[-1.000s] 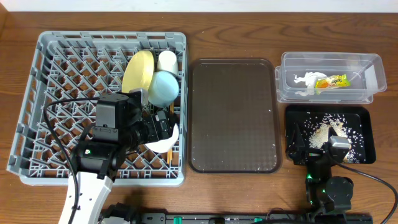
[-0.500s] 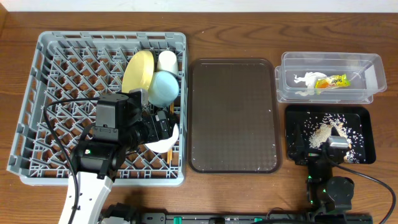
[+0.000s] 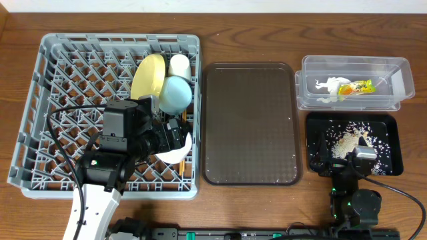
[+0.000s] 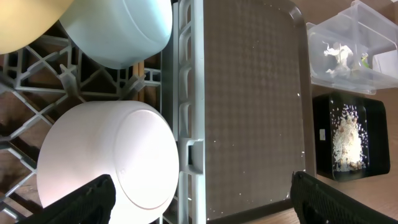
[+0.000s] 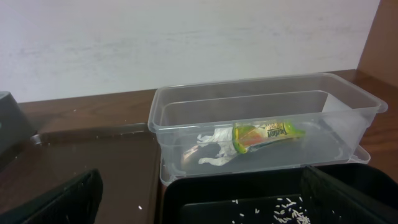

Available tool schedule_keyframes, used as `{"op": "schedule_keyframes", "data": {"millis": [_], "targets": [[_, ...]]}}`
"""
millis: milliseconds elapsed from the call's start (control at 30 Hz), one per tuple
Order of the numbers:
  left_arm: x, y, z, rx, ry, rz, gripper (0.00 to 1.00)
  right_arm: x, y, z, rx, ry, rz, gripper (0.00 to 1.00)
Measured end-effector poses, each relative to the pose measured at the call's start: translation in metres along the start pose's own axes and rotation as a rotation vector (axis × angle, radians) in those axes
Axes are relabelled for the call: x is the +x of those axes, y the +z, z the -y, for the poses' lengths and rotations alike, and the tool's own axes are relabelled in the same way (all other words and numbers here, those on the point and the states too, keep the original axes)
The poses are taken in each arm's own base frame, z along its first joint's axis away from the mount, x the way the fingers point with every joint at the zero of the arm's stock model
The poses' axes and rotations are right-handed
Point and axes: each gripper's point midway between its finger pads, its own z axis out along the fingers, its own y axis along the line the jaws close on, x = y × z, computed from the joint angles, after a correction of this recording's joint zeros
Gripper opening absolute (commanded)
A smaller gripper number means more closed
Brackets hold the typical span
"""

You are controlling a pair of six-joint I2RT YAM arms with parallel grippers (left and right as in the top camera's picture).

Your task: Sort waste into correct bins and load items into the dishwasher rack

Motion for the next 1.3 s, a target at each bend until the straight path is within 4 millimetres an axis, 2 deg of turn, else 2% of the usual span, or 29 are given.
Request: {"op": "schedule_keyframes", "data": {"millis": [1033,1167,1300], "targets": [[0.0,0.0,0.0,0.001,0.001,0.002,0.91,0.0,0.0,0.0,0.0,-0.003,0.0,0.99],[0.0,-0.009,0.004,0.013,0.013,0.029,0.91,0.0,0.0,0.0,0.0,-0.004,0.0,0.99],[0.004,-0.029,0.011,0.046,0.046,0.106,0.91,0.0,0.0,0.0,0.0,-0.005,0.0,0.99]]}}
